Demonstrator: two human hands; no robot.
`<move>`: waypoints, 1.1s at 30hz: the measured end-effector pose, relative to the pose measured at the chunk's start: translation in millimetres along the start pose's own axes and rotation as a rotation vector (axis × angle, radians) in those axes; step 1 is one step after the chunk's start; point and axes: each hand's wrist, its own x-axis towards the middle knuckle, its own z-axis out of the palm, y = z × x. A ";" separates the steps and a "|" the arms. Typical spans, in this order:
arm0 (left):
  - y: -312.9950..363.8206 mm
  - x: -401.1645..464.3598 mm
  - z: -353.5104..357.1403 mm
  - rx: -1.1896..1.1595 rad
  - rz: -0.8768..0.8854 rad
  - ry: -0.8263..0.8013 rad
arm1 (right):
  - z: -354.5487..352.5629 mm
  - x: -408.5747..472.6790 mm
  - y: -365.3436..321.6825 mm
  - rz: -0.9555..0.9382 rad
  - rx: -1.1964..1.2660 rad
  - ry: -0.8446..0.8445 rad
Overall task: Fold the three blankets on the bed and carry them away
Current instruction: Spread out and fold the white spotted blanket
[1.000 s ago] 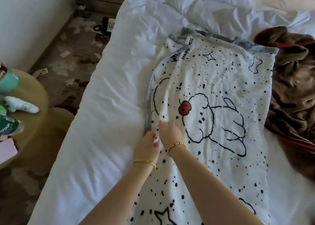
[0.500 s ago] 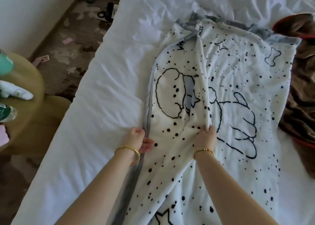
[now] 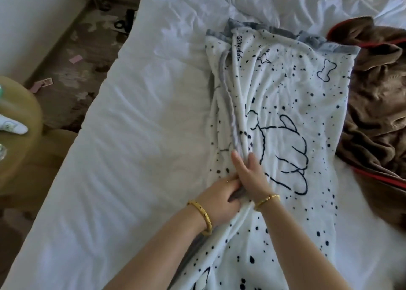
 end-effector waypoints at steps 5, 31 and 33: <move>-21.8 3.4 7.0 -0.046 -0.073 0.386 | -24.2 1.3 22.9 0.080 -0.066 0.256; -70.2 -17.8 -76.3 -0.229 -0.504 0.812 | -18.3 -20.5 13.8 0.092 0.188 0.430; -82.0 -27.4 -80.2 -0.344 -0.463 0.950 | -12.6 -22.8 1.4 0.044 0.219 0.432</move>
